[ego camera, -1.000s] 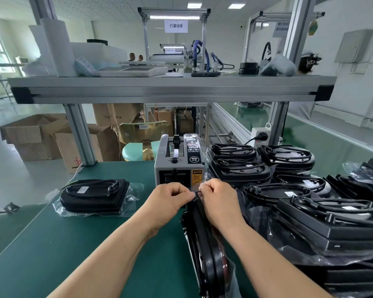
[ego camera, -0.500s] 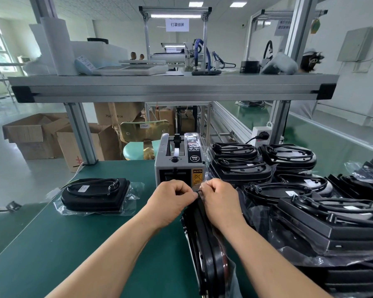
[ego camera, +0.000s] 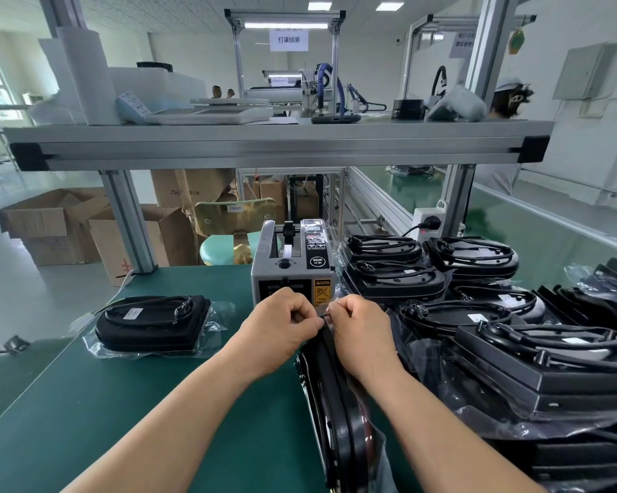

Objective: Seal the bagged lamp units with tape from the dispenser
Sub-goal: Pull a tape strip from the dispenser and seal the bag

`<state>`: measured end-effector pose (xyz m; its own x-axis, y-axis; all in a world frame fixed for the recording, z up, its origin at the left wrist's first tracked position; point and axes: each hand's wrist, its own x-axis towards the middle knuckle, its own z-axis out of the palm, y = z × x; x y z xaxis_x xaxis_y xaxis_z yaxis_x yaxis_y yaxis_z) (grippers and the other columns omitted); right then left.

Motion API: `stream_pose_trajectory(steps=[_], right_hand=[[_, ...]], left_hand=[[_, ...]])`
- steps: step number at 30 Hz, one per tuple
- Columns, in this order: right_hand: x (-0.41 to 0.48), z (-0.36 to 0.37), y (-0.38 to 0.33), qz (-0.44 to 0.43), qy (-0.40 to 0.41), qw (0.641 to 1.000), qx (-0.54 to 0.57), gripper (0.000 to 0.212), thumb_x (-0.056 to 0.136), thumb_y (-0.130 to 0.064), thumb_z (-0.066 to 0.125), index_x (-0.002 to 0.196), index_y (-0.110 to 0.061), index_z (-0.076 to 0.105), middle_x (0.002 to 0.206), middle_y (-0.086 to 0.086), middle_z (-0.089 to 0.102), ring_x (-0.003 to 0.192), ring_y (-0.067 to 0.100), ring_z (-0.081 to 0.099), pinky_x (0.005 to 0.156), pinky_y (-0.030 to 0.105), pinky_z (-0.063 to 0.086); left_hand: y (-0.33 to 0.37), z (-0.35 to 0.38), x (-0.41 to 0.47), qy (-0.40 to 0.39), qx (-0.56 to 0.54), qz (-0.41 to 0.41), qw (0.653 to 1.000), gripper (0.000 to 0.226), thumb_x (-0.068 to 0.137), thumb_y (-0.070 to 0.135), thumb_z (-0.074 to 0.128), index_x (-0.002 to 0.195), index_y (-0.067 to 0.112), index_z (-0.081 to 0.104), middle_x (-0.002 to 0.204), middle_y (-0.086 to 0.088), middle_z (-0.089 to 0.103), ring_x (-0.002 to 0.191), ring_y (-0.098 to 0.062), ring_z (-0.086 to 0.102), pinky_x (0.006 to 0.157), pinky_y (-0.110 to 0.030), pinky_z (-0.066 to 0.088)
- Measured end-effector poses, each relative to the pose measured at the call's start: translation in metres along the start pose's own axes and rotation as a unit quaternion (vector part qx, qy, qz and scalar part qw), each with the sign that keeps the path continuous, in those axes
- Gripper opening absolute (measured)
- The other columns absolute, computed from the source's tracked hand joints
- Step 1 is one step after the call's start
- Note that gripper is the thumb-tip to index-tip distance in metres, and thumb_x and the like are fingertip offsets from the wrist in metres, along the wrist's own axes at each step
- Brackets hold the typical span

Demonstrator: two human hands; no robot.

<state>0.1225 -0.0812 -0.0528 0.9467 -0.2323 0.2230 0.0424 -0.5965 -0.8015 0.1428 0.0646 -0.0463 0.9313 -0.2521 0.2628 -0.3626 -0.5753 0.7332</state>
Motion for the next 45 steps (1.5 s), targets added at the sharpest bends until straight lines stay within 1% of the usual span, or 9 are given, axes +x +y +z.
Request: stream_pose_trajectory(steps=[9, 16, 20, 24, 29, 33, 38, 41, 45], right_hand=[[-0.001, -0.001, 0.000, 0.003, -0.004, 1.000, 0.003, 0.025, 0.098, -0.026, 0.050, 0.074, -0.024, 0.058, 0.080, -0.003, 0.066, 0.075, 0.013, 0.056, 0.058, 0.024, 0.035], [-0.004, 0.000, -0.003, 0.017, -0.003, 1.000, 0.002, 0.023, 0.099, -0.028, 0.049, 0.078, -0.026, 0.060, 0.083, -0.007, 0.064, 0.082, 0.014, 0.056, 0.070, 0.029, 0.035], [-0.004, -0.001, -0.005, 0.027, -0.004, 1.000, 0.012, 0.021, 0.099, -0.028, 0.049, 0.082, -0.025, 0.061, 0.088, -0.006, 0.065, 0.087, 0.015, 0.058, 0.074, 0.029, 0.039], [-0.005, -0.004, -0.007, 0.047, -0.051, 0.998, 0.001, 0.034, 0.105, -0.026, 0.039, 0.101, -0.004, 0.064, 0.104, 0.017, 0.068, 0.100, 0.034, 0.061, 0.082, 0.036, 0.044], [-0.014, -0.014, -0.020, 0.015, -0.062, 0.997, 0.043, 0.037, 0.106, -0.017, 0.035, 0.101, 0.008, 0.062, 0.106, 0.029, 0.065, 0.104, 0.043, 0.059, 0.087, 0.040, 0.047], [-0.026, -0.023, -0.038, -0.086, 0.033, 0.972, 0.215, 0.037, 0.104, -0.020, 0.038, 0.093, -0.019, 0.074, 0.094, -0.006, 0.074, 0.092, 0.005, 0.067, 0.082, 0.021, 0.052], [-0.058, -0.020, -0.026, -0.097, -0.008, 0.901, 0.422, 0.033, 0.104, -0.029, 0.044, 0.112, -0.018, 0.074, 0.115, -0.005, 0.074, 0.113, 0.009, 0.067, 0.100, 0.025, 0.051], [-0.071, -0.033, -0.028, -0.090, -0.102, 0.855, 0.500, 0.050, 0.088, -0.062, 0.058, 0.115, -0.024, 0.074, 0.120, -0.002, 0.072, 0.117, 0.010, 0.064, 0.095, 0.023, 0.052], [-0.072, -0.064, -0.045, -0.029, -0.138, 0.941, 0.308, 0.083, 0.056, -0.068, 0.077, 0.127, -0.027, 0.063, 0.116, -0.015, 0.070, 0.112, 0.000, 0.063, 0.092, 0.022, 0.051]], left_hand=[[0.005, -0.005, 0.005, -0.003, 0.018, -0.014, 1.000, 0.020, 0.081, 0.033, 0.080, 0.070, 0.024, 0.066, 0.076, 0.011, 0.058, 0.059, 0.001, 0.049, 0.057, -0.013, 0.041], [0.008, 0.013, 0.002, -0.008, -0.286, -0.268, 0.920, 0.010, 0.078, 0.021, 0.076, 0.074, 0.018, 0.067, 0.068, 0.002, 0.062, 0.067, -0.013, 0.052, 0.061, -0.026, 0.038], [0.010, 0.026, 0.001, 0.061, -0.332, -0.285, 0.897, 0.017, 0.078, 0.025, 0.079, 0.079, 0.015, 0.065, 0.058, 0.004, 0.062, 0.044, -0.005, 0.053, 0.041, -0.015, 0.037], [0.012, 0.028, -0.010, 0.014, -0.301, -0.261, 0.917, 0.023, 0.075, 0.037, 0.082, 0.076, 0.020, 0.066, 0.059, 0.009, 0.063, 0.046, 0.001, 0.053, 0.046, -0.017, 0.040], [0.025, 0.022, -0.026, 0.080, -0.274, -0.166, 0.944, 0.016, 0.077, 0.032, 0.083, 0.074, 0.022, 0.071, 0.068, 0.009, 0.070, 0.059, -0.003, 0.060, 0.055, -0.019, 0.048], [0.047, 0.001, -0.038, 0.182, -0.145, 0.051, 0.971, 0.015, 0.073, 0.039, 0.077, 0.086, 0.035, 0.069, 0.087, 0.015, 0.071, 0.083, -0.004, 0.067, 0.077, -0.026, 0.053], [0.045, -0.001, -0.066, 0.216, -0.018, 0.268, 0.939, 0.022, 0.082, 0.031, 0.074, 0.092, 0.012, 0.071, 0.094, 0.009, 0.064, 0.090, -0.011, 0.063, 0.078, -0.026, 0.051], [0.042, 0.004, -0.079, 0.242, 0.009, 0.324, 0.915, 0.025, 0.085, 0.031, 0.074, 0.096, 0.010, 0.069, 0.099, 0.007, 0.063, 0.091, -0.015, 0.064, 0.080, -0.025, 0.052], [0.048, 0.007, -0.089, 0.239, 0.032, 0.369, 0.898, 0.024, 0.085, 0.031, 0.074, 0.101, 0.016, 0.064, 0.102, 0.006, 0.063, 0.089, -0.017, 0.063, 0.080, -0.025, 0.052]])
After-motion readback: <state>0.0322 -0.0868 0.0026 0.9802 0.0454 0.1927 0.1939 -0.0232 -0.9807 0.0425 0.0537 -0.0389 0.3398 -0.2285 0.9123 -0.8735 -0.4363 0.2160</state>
